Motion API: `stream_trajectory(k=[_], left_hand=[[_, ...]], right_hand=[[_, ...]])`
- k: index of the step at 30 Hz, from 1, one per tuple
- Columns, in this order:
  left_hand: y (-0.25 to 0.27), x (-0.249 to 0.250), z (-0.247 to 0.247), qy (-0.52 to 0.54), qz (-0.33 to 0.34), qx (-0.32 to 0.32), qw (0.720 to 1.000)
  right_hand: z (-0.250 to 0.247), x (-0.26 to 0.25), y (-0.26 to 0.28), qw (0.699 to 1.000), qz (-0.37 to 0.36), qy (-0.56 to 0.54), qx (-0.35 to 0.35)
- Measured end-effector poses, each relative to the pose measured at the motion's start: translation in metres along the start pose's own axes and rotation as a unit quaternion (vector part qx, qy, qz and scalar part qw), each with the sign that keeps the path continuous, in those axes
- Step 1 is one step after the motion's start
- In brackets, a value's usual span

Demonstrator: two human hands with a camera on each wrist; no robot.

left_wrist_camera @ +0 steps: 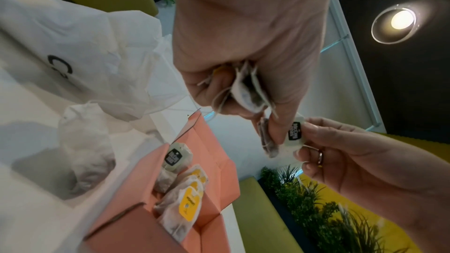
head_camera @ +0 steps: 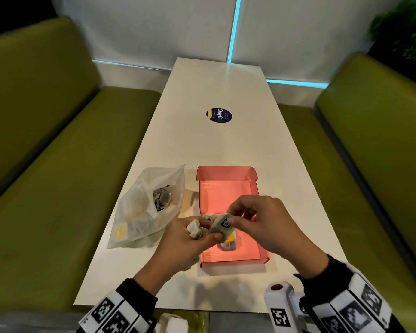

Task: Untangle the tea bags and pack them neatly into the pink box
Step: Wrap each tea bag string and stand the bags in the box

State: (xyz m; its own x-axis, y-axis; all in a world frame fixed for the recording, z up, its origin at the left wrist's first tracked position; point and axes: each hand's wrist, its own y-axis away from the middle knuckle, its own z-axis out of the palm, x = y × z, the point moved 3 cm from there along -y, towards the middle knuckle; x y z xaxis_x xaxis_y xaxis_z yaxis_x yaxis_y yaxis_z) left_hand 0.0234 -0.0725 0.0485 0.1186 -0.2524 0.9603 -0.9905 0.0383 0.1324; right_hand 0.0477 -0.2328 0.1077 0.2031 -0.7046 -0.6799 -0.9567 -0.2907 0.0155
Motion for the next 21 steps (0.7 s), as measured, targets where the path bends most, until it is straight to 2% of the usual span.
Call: stream_trajectory(k=[5, 7, 14, 17, 21], left_hand=[[-0.005, -0.023, -0.004, -0.141, -0.018, 0.040, 0.989], [-0.005, -0.033, -0.003, -0.183, -0.040, 0.030, 0.982], [-0.009, -0.053, 0.008, -0.332, -0.064, 0.000, 0.941], [-0.009, -0.057, 0.011, -0.364, -0.078, -0.006, 0.928], [-0.009, -0.062, 0.012, -0.369, -0.077, -0.017, 0.926]], right_hand=[[0.006, 0.012, -0.009, 0.997, -0.009, 0.072, 0.014], [0.014, 0.019, -0.011, 0.997, -0.004, 0.081, 0.012], [0.062, 0.034, -0.018, 0.985, 0.029, 0.157, -0.071], [0.076, 0.037, -0.024, 0.980, 0.032, 0.178, -0.087], [0.090, 0.043, -0.036, 0.970, 0.018, 0.231, -0.076]])
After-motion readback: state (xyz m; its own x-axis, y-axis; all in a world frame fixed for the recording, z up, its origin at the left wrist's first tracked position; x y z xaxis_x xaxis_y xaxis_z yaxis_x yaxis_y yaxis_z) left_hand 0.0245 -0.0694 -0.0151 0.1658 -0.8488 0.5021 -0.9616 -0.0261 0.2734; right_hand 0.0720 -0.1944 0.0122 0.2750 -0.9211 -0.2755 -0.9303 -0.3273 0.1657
